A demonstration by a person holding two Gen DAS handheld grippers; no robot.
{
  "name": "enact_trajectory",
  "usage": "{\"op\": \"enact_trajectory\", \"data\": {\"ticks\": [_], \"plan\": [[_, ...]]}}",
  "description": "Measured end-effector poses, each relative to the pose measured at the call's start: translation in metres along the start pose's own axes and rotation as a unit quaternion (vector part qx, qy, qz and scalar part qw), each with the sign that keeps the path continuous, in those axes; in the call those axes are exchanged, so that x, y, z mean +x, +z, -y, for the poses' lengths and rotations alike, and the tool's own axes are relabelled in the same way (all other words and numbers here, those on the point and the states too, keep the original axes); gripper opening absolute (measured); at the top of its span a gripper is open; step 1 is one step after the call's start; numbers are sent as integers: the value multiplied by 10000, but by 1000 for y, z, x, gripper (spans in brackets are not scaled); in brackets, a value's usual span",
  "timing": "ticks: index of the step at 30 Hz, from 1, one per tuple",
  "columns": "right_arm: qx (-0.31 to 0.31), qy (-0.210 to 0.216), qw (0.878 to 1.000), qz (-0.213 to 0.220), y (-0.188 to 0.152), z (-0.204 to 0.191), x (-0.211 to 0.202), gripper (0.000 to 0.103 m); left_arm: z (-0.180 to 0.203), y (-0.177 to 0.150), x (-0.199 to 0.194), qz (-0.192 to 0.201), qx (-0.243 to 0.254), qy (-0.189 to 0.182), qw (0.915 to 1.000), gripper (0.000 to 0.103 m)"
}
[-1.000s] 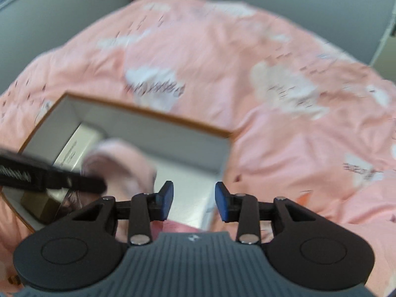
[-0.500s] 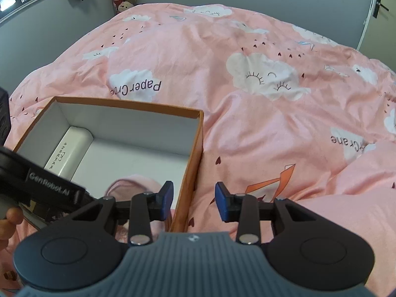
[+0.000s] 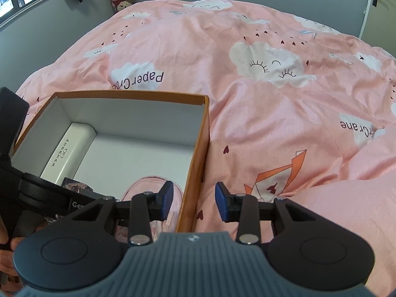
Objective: Organize objects
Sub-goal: 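Lower the pink pouch into the box and open the left gripper, then move both grippers down to the plush keychains beside the orange box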
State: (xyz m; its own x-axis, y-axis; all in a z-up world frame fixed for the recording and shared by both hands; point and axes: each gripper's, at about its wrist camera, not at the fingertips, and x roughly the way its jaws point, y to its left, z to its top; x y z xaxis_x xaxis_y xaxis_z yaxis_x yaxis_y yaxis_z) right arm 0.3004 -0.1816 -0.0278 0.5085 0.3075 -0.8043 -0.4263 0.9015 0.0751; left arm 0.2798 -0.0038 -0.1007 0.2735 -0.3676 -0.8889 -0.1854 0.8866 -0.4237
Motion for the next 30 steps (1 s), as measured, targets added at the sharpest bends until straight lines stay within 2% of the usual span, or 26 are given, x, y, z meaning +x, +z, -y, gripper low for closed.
{"op": "enact_trajectory", "data": {"ticks": [3, 5, 7, 10, 13, 16, 20, 25, 28, 30], "plan": [[-19, -19, 10000, 66, -2, -3, -4, 43, 11, -8, -9, 264, 465, 244, 9983, 41], [-39, -26, 9999, 136, -4, -6, -9, 46, 17, -16, -15, 413, 650, 362, 9964, 51], [-54, -42, 9997, 225, -6, -9, -15, 50, 17, -23, -23, 620, 767, 483, 9940, 53], [-48, -108, 9989, 451, -11, -15, -28, 58, 20, -33, -40, 1199, 908, 602, 9868, 53], [54, -149, 9974, 702, -20, -18, -43, 62, 17, -50, -66, 1864, 901, 493, 9771, 53], [377, -118, 9952, 900, -32, -19, -59, 67, 19, -68, -88, 2329, 1039, 360, 9663, 53], [873, 127, 9902, 1083, -52, -19, -82, 68, 23, -89, -114, 2816, 1175, 224, 9520, 53], [854, 142, 9869, 1364, -77, -36, -109, 69, 25, -115, -138, 3032, 1488, 202, 9410, 53], [758, 153, 9882, 1324, -93, -48, -113, 70, 28, -135, -144, 3048, 1804, 327, 9346, 53], [685, 134, 9898, 1239, -104, -56, -112, 70, 26, -147, -145, 2971, 1970, 359, 9336, 53]]}}
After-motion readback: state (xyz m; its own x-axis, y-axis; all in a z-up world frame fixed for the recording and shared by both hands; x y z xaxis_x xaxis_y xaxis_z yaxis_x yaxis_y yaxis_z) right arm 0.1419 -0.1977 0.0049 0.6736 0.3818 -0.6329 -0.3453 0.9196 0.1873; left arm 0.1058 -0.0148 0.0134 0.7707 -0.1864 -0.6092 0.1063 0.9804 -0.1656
